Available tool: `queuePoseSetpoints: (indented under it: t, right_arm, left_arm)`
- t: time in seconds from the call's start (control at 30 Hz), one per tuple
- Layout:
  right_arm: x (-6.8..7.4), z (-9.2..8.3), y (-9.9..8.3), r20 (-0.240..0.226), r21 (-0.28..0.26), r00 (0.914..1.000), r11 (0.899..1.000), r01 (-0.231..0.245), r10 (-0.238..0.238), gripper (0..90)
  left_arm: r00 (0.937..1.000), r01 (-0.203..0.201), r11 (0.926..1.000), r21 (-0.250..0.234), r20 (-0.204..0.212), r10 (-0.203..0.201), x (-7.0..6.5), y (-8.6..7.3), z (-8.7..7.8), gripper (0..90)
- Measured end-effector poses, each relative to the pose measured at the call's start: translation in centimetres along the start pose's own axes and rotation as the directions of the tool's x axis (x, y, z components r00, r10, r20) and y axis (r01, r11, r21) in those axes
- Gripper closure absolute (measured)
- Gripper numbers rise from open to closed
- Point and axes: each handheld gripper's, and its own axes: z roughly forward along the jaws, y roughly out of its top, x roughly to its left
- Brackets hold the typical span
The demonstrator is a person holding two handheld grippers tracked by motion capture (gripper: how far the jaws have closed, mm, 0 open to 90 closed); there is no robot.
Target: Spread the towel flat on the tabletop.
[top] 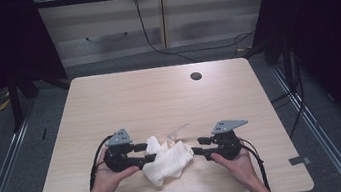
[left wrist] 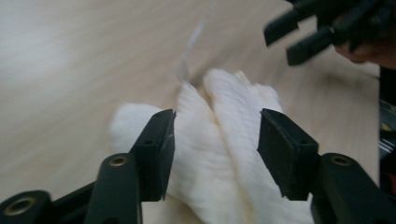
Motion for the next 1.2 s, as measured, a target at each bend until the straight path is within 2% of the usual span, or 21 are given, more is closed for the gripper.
queuePoseSetpoints:
  t: [0.03,0.07,0.1,0.13,0.17,0.2,0.27,0.3,0.33,0.37,0.5,0.67,0.7,0.73,0.77,0.83,0.87,0.93,1.0,1.17,1.2]
  right_arm:
    - [-0.1,0.0,-0.1,0.009,0.011,0.9999,1.0,0.007,-0.007,51.9]
    - [-0.3,-0.1,-0.2,0.012,0.013,0.9999,1.0,0.005,-0.005,51.3]
    - [-0.3,-0.1,-0.2,0.012,0.013,0.9999,1.0,0.005,-0.005,51.3]
    - [-0.5,-0.3,-0.3,0.016,0.012,0.9999,1.0,0.002,-0.002,50.9]
    - [-0.9,-0.6,-0.5,0.019,0.002,0.9997,1.0,-0.012,0.012,50.5]
    - [-1.0,-0.8,-0.6,0.021,-0.004,0.9996,1.0,-0.018,0.018,50.1]
    - [-1.2,-1.0,-0.6,0.024,-0.009,0.9995,1.0,-0.022,0.022,49.7]
    - [-1.3,-1.1,-0.7,0.025,-0.014,0.9993,1.0,-0.026,0.026,49.4]
    - [-1.3,-1.3,-0.8,0.028,-0.015,0.9992,0.999,-0.029,0.03,48.7]
    - [-1.4,-1.4,-1.1,0.031,-0.02,0.9987,0.999,-0.041,0.041,48.2]
    - [-1.4,-1.7,-1.2,0.031,-0.021,0.9986,0.999,-0.041,0.042,46.8]
    - [-1.3,-1.7,-1.3,0.037,-0.022,0.9984,0.999,-0.043,0.044,44.6]
    - [-1.3,-1.6,-1.4,0.037,-0.015,0.9984,0.999,-0.042,0.042,43.9]
    - [-1.3,-1.6,-1.4,0.037,-0.015,0.9984,0.999,-0.042,0.042,43.9]
    - [-1.3,-1.5,-1.4,0.036,-0.011,0.9985,0.999,-0.04,0.04,42.9]
    - [-1.3,-1.4,-1.4,0.037,-0.008,0.9983,0.999,-0.044,0.045,40.7]
    - [-1.3,-1.4,-1.4,0.037,-0.008,0.9983,0.999,-0.044,0.045,40.7]
    - [-1.4,-1.4,-1.5,0.037,-0.008,0.9984,0.999,-0.043,0.043,40.1]
    - [-1.3,-1.4,-1.5,0.038,-0.006,0.9982,0.999,-0.046,0.046,39.7]
    - [-1.4,-1.6,-1.5,0.039,-0.013,0.9982,0.999,-0.046,0.046,39.1]
    - [-1.5,-1.6,-1.4,0.04,-0.017,0.9981,0.999,-0.047,0.048,39.0]
  left_arm:
    - [0.9999,-0.016,0.9998,0.008,-0.001,0.016,0.6,0.3,0.1,53.8]
    - [0.9994,-0.023,0.999,0.038,-0.025,0.024,1.9,0.9,0.6,54.1]
    - [0.9994,-0.023,0.999,0.038,-0.025,0.024,1.9,0.9,0.6,54.4]
    - [0.9997,0.018,0.9989,0.043,-0.017,-0.017,2.9,1.1,1.1,54.4]
    - [0.9995,0.028,0.9984,0.05,-0.016,-0.027,3.4,1.2,1.4,54.6]
    - [0.9988,0.04,0.9981,0.047,-0.032,-0.038,3.9,1.2,1.8,54.5]
    - [0.9965,0.081,0.9959,0.041,-0.025,-0.08,4.7,1.0,2.6,53.2]
    - [0.9948,0.1,0.9943,0.036,-0.022,-0.1,4.8,0.7,3.0,51.4]
    - [0.9947,0.099,0.9936,0.055,-0.032,-0.098,4.9,0.4,3.5,50.5]
    - [0.9949,0.094,0.9927,0.076,-0.042,-0.091,4.8,0.3,3.8,46.8]
    - [0.9959,0.077,0.9901,0.117,-0.055,-0.071,4.6,-0.2,4.7,43.5]
    - [0.998,0.05,0.9843,0.169,-0.048,-0.042,4.3,-0.7,5.6,44.4]
    - [0.9985,0.044,0.9836,0.175,-0.04,-0.037,4.2,-0.8,5.9,49.5]
    - [0.9989,0.032,0.9818,0.187,-0.041,-0.025,4.1,-0.9,6.0,49.5]
    - [0.9992,0.007,0.9806,0.196,-0.04,0.001,3.8,-0.9,6.0,62.8]
    - [0.999,0.002,0.9799,0.2,-0.044,0.007,3.7,-0.9,6.0,73.8]
    - [0.9985,-0.002,0.9798,0.2,-0.053,0.013,3.6,-0.9,6.0,73.8]
    - [0.9989,0.007,0.9816,0.191,-0.047,0.003,3.6,-1.0,6.0,81.9]
    - [0.9987,0.005,0.9834,0.181,-0.051,0.004,3.6,-0.9,5.9,84.7]
    - [0.999,0.013,0.9958,0.091,-0.043,-0.009,3.2,0.1,4.6,85.8]
    - [0.9984,0.007,0.998,0.063,-0.056,-0.003,3.0,0.7,3.9,85.9]
